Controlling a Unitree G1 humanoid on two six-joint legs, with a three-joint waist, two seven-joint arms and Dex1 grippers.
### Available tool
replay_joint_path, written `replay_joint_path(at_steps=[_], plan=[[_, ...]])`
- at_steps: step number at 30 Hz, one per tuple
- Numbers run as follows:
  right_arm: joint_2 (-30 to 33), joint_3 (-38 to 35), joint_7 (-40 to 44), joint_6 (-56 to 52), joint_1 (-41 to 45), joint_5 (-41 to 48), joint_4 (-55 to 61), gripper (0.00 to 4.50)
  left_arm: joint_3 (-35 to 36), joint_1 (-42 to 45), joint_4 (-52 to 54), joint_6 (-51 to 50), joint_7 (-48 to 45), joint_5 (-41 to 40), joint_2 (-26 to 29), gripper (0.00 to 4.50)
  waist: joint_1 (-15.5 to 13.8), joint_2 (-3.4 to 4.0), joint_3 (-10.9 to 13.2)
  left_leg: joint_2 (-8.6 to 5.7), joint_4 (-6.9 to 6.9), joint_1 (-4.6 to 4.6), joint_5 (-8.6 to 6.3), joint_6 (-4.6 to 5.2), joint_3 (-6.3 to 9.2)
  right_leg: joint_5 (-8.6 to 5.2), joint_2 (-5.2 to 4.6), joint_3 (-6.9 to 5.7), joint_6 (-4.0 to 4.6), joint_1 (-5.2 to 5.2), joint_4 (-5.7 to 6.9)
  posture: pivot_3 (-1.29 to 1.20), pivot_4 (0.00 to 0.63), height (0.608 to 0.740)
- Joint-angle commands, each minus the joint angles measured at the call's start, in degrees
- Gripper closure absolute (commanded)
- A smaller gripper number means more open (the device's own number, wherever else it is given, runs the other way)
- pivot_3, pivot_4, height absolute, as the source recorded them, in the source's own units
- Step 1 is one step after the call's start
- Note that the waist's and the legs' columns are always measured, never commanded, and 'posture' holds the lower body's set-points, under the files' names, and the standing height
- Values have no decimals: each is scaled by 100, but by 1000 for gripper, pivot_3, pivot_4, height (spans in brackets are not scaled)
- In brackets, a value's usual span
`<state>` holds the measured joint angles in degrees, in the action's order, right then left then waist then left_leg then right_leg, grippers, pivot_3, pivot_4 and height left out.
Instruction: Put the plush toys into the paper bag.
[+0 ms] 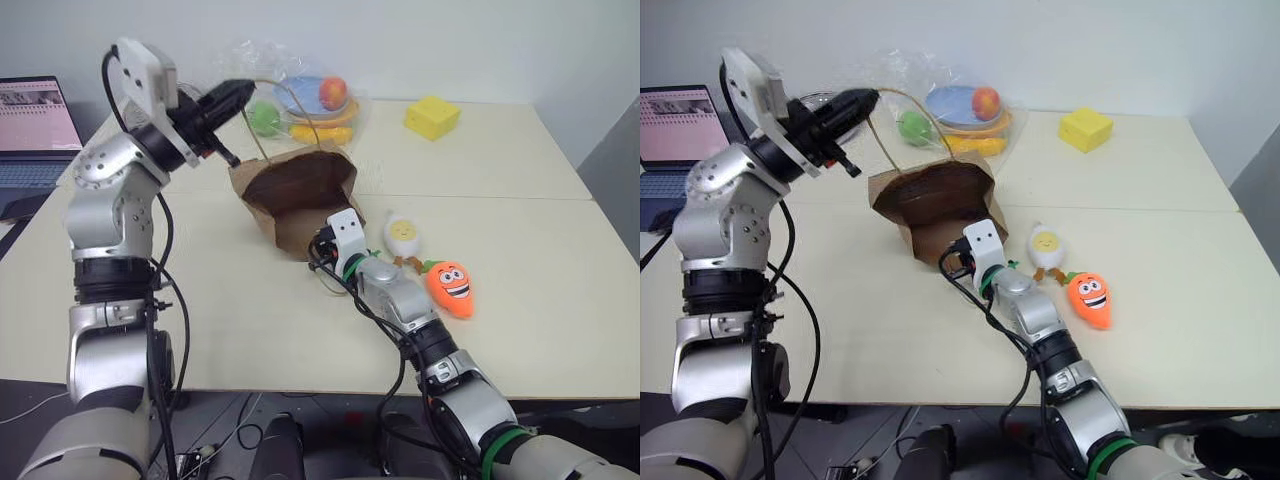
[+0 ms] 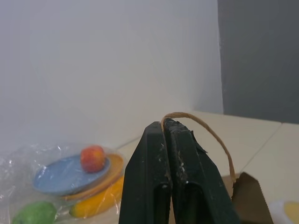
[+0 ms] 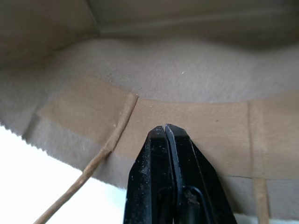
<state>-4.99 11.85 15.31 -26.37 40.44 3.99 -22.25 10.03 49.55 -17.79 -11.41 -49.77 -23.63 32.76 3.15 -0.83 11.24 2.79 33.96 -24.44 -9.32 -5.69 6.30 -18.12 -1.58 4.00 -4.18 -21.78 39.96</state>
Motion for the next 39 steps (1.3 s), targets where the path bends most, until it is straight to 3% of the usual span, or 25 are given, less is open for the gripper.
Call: replay_joint_path(at_steps=[1, 4, 7, 14, 18, 23, 29, 33, 39], plan=[[26, 87, 339, -331, -21, 180, 1093, 4473, -109, 5, 437, 38, -26, 2, -63, 4500, 5, -1, 0, 0, 0, -6, 0, 0, 1, 0, 0, -1, 0, -5, 0, 0, 150, 740], [144, 48, 555, -607, -197, 368, 1824, 4473, -127, 11, 449, 39, -29, 27, -41, 4500, 19, -1, 0, 1, 1, -29, 0, 0, 3, 1, 2, -1, 1, -30, 3, 0, 150, 740], [504, -163, 836, -1237, -342, 765, 3038, 3976, -151, 13, 480, 8, -77, 13, -43, 4500, 17, -1, 0, 1, -1, -30, 0, 0, 2, 0, 1, -1, 1, -31, 1, 0, 150, 740], [1709, -1510, 794, -3391, -623, 1877, 5675, 1534, -176, -77, 628, -165, -327, -55, 107, 4500, -14, -1, 0, 1, 0, -36, 0, 0, 3, 0, 0, -3, 0, -31, -3, 0, 150, 740], [2620, -2143, 669, -4238, -1339, 1977, 6790, 142, -138, -76, 614, -236, -488, -80, 246, 4500, -22, -2, 0, 0, -2, -35, 0, 0, 2, -1, -1, -2, 1, -31, -7, 0, 150, 740], [2796, -2352, 323, -4492, -2215, 1943, 7326, 65, -148, -74, 566, -227, -585, -79, 285, 4500, 14, -2, 0, 1, -1, -33, 0, 1, -4, -1, -1, 3, 1, -31, -7, 0, 150, 740], [3101, -1824, -159, -2818, -4495, 819, 6723, 65, -219, -13, 481, -213, -613, -43, 209, 4500, -33, -7, -2, -2, 0, -37, 0, 1, -6, -2, -3, 4, 0, -27, -21, 0, 150, 740], [2898, -1838, -297, -2362, -4824, 641, 6426, 65, -215, -24, 490, -215, -604, -34, 234, 4500, 21, -6, -2, -1, 7, -35, 1, 2, -13, -2, -3, 11, -1, -24, -27, 0, 150, 740], [2770, -1781, -241, -2054, -4670, 636, 6245, 65, -187, -73, 568, -260, -600, -49, 295, 4500, 15, -6, -2, 0, 6, -31, 3, 6, -13, -3, -1, 11, -2, -24, -25, 0, 150, 740]])
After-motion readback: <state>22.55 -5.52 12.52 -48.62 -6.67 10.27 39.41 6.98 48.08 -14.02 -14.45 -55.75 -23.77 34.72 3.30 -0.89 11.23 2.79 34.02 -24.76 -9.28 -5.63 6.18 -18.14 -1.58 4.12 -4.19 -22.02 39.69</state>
